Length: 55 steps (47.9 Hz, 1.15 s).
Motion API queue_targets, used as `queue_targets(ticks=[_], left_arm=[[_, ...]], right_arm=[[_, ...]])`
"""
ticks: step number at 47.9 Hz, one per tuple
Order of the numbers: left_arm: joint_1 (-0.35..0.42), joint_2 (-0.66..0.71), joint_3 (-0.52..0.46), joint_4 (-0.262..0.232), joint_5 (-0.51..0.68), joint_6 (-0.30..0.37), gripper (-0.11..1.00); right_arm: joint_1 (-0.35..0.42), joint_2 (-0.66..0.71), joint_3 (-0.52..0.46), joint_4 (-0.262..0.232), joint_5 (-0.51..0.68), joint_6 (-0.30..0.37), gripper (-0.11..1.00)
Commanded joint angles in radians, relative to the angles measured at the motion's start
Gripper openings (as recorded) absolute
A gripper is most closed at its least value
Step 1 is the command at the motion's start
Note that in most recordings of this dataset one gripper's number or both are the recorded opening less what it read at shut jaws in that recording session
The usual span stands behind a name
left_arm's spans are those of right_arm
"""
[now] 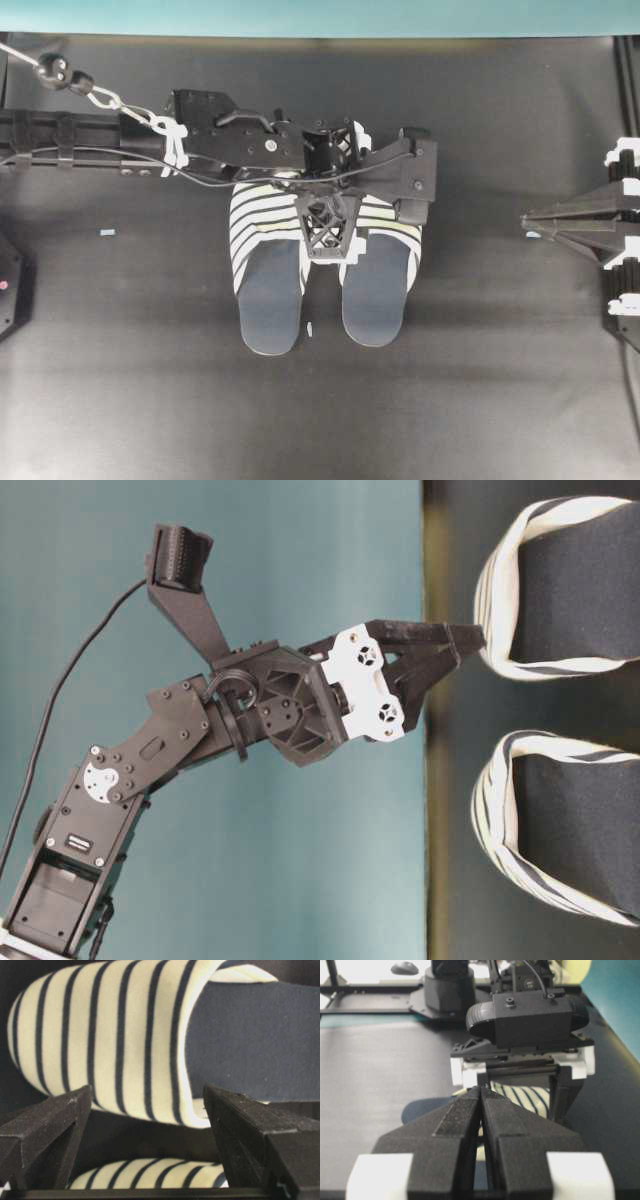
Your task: Arrange the slippers with the left arm.
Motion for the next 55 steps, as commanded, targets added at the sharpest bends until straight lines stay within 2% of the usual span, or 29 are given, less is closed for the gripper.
queue_targets(ticks=[1,7,13,24,28,31,34,43,47,55], left_arm=[[-0.015,-0.003,-0.003,0.0,-0.032,0.009,0.86],[-0.029,0.026,0.003,0.0,-0.12,0.049,0.86],[-0.023,0.046,0.002,0.0,-0.158,0.098,0.86],[0.003,0.067,0.009,0.0,-0.153,0.091,0.85],[0.003,0.066,0.023,0.0,-0.138,0.058,0.82],[0.003,0.064,0.035,0.0,-0.135,0.025,0.76],[0.003,0.061,0.049,-0.002,-0.135,-0.014,0.65],[-0.011,0.041,0.097,0.0,-0.135,-0.089,0.18],[-0.021,0.028,0.115,0.0,-0.133,-0.097,0.03],[-0.038,-0.008,0.129,0.0,-0.124,-0.109,0.02]], right_arm=[[-0.006,0.006,-0.006,0.002,-0.008,0.002,-0.01],[-0.006,0.005,-0.006,0.002,-0.009,0.002,-0.01],[-0.006,0.006,-0.006,0.002,-0.011,0.003,-0.01],[-0.006,0.005,-0.006,0.002,-0.011,0.003,-0.01],[-0.006,0.006,-0.006,0.002,-0.011,0.003,-0.01],[-0.006,0.006,-0.006,0.002,-0.011,0.002,-0.01],[-0.006,0.005,-0.006,0.002,-0.011,0.002,-0.01],[-0.006,0.005,-0.005,0.002,-0.008,0.002,-0.01],[-0.006,0.006,-0.006,0.002,-0.008,0.002,-0.01],[-0.006,0.006,-0.006,0.002,-0.011,-0.002,-0.01]])
